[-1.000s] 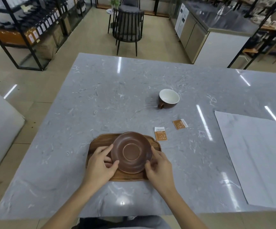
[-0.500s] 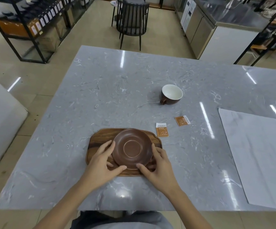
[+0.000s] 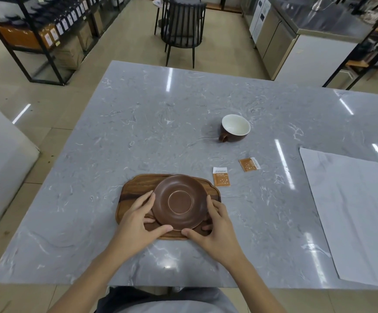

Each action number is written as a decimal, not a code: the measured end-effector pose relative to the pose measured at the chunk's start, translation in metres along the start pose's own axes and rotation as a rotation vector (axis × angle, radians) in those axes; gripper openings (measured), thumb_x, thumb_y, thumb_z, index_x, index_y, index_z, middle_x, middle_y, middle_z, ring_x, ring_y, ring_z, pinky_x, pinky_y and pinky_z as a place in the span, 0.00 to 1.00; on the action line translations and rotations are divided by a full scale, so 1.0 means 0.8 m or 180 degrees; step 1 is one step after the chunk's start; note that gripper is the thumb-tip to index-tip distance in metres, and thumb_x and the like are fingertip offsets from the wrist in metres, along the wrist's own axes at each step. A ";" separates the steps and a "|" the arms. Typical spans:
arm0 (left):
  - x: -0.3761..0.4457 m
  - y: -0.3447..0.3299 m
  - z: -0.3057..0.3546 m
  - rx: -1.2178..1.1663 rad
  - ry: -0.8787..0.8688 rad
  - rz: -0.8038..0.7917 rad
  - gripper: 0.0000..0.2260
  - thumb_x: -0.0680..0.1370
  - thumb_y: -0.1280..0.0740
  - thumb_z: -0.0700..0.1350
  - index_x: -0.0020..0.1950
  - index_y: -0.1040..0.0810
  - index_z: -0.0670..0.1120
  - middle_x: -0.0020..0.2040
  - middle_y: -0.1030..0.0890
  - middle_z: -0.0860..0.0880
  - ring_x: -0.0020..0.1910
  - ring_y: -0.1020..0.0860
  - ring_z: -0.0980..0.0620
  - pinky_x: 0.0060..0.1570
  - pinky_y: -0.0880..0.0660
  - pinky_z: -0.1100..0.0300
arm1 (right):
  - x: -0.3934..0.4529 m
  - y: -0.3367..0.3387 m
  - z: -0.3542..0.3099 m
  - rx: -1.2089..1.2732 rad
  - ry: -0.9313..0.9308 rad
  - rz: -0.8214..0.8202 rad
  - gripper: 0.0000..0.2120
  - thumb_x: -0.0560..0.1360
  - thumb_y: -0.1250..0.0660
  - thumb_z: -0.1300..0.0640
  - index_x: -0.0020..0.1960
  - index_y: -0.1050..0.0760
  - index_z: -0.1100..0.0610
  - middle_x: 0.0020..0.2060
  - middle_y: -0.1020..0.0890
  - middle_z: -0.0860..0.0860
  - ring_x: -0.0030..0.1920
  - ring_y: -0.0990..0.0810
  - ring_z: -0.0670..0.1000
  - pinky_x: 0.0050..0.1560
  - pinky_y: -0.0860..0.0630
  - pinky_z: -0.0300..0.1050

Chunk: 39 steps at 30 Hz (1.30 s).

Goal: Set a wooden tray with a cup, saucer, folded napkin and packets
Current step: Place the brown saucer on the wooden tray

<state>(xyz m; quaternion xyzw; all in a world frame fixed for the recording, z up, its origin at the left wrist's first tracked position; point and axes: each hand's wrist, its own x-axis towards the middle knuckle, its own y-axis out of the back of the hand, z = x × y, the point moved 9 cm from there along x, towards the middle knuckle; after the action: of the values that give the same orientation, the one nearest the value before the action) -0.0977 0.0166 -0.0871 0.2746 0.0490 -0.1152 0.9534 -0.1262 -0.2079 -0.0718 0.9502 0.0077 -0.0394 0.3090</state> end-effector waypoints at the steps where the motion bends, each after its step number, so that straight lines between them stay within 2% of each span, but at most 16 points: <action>1: 0.000 0.000 0.000 -0.0024 0.0002 0.0000 0.52 0.62 0.23 0.65 0.80 0.40 0.50 0.79 0.40 0.60 0.53 0.19 0.58 0.54 0.21 0.70 | 0.000 0.000 0.000 0.0011 -0.0002 0.0004 0.54 0.65 0.20 0.39 0.82 0.45 0.47 0.69 0.35 0.45 0.61 0.27 0.34 0.57 0.25 0.28; 4: 0.001 0.000 0.002 -0.0078 0.0001 0.0006 0.51 0.62 0.22 0.62 0.80 0.39 0.49 0.79 0.39 0.60 0.53 0.19 0.59 0.52 0.22 0.72 | -0.001 -0.001 0.001 0.0013 -0.0016 0.0009 0.54 0.65 0.20 0.38 0.82 0.46 0.46 0.68 0.35 0.44 0.60 0.25 0.39 0.58 0.23 0.32; 8: 0.001 0.001 0.002 -0.0168 -0.0002 0.0038 0.51 0.62 0.22 0.61 0.80 0.39 0.49 0.78 0.39 0.61 0.54 0.19 0.59 0.52 0.22 0.72 | -0.003 -0.003 0.002 -0.0028 -0.0059 0.0019 0.54 0.65 0.21 0.36 0.82 0.47 0.47 0.68 0.35 0.43 0.58 0.24 0.40 0.56 0.23 0.32; 14: -0.005 0.003 0.004 -0.0257 -0.0038 0.0142 0.51 0.61 0.22 0.63 0.80 0.39 0.51 0.76 0.38 0.63 0.54 0.18 0.58 0.52 0.22 0.71 | 0.000 -0.004 0.000 -0.0013 -0.0034 -0.0052 0.54 0.66 0.20 0.38 0.82 0.46 0.47 0.70 0.36 0.45 0.65 0.26 0.43 0.61 0.21 0.41; 17: -0.005 0.003 0.002 -0.0272 -0.0037 0.0145 0.52 0.60 0.23 0.65 0.80 0.39 0.52 0.76 0.38 0.65 0.55 0.19 0.62 0.53 0.23 0.72 | 0.001 -0.004 0.000 -0.0043 -0.0042 -0.0071 0.54 0.66 0.21 0.38 0.82 0.47 0.47 0.70 0.35 0.44 0.62 0.24 0.43 0.59 0.21 0.39; 21: -0.003 0.004 0.002 -0.0237 -0.0041 0.0116 0.53 0.61 0.23 0.65 0.80 0.39 0.50 0.78 0.39 0.62 0.57 0.22 0.68 0.55 0.20 0.66 | -0.001 -0.004 0.000 -0.0001 -0.0042 -0.0034 0.54 0.66 0.20 0.38 0.82 0.46 0.47 0.67 0.35 0.42 0.57 0.24 0.39 0.54 0.24 0.29; 24: -0.002 0.004 0.003 -0.0194 -0.0039 0.0098 0.52 0.62 0.21 0.63 0.80 0.38 0.49 0.78 0.38 0.61 0.57 0.22 0.66 0.55 0.19 0.64 | -0.001 -0.005 0.001 0.0029 -0.0030 -0.0051 0.54 0.66 0.20 0.39 0.82 0.46 0.47 0.66 0.34 0.43 0.56 0.25 0.37 0.52 0.24 0.27; 27: -0.001 0.009 0.009 0.0022 -0.0030 0.0181 0.49 0.65 0.21 0.62 0.80 0.38 0.48 0.75 0.33 0.59 0.53 0.20 0.64 0.51 0.19 0.66 | 0.000 -0.005 0.002 0.0170 -0.0048 -0.0111 0.53 0.65 0.20 0.38 0.82 0.44 0.47 0.67 0.34 0.43 0.56 0.22 0.40 0.54 0.22 0.30; 30: 0.007 0.034 0.020 0.0267 0.0057 0.0553 0.41 0.71 0.29 0.65 0.79 0.37 0.50 0.65 0.27 0.60 0.46 0.19 0.62 0.43 0.21 0.69 | 0.005 0.013 0.005 0.0454 -0.0052 0.0034 0.42 0.69 0.21 0.40 0.77 0.35 0.48 0.66 0.32 0.44 0.55 0.19 0.41 0.53 0.20 0.33; 33: 0.033 0.059 0.034 0.0204 0.0017 0.0769 0.26 0.78 0.33 0.57 0.74 0.30 0.50 0.66 0.22 0.56 0.47 0.19 0.61 0.46 0.25 0.68 | 0.019 0.052 0.008 0.0424 -0.0019 0.0482 0.25 0.75 0.25 0.47 0.69 0.26 0.49 0.62 0.26 0.46 0.51 0.18 0.37 0.46 0.22 0.27; 35: 0.059 0.066 0.050 0.0084 -0.0096 0.0699 0.21 0.80 0.32 0.51 0.72 0.27 0.49 0.63 0.20 0.54 0.48 0.19 0.61 0.49 0.25 0.67 | 0.032 0.078 0.012 0.0495 -0.0067 0.0711 0.17 0.77 0.27 0.50 0.65 0.23 0.49 0.60 0.22 0.45 0.50 0.18 0.36 0.44 0.22 0.28; 37: 0.088 0.063 0.069 0.0008 -0.0213 0.0555 0.18 0.80 0.32 0.48 0.70 0.25 0.49 0.61 0.19 0.53 0.50 0.18 0.60 0.53 0.22 0.63 | 0.047 0.099 0.017 0.0672 -0.0207 0.0848 0.11 0.78 0.28 0.51 0.60 0.21 0.47 0.55 0.17 0.42 0.48 0.17 0.39 0.45 0.18 0.35; 39: 0.120 0.055 0.088 -0.0023 -0.0293 0.0394 0.15 0.81 0.33 0.47 0.68 0.24 0.50 0.61 0.18 0.53 0.55 0.19 0.57 0.58 0.21 0.54 | 0.063 0.114 0.023 0.0833 -0.0324 0.0944 0.08 0.79 0.29 0.52 0.57 0.19 0.49 0.47 0.14 0.44 0.44 0.14 0.45 0.44 0.15 0.43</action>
<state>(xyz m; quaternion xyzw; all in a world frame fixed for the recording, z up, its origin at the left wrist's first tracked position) 0.0086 -0.0029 -0.0203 0.2681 -0.0115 -0.0684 0.9609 -0.0733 -0.2928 -0.0371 0.9698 -0.1531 -0.0422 0.1853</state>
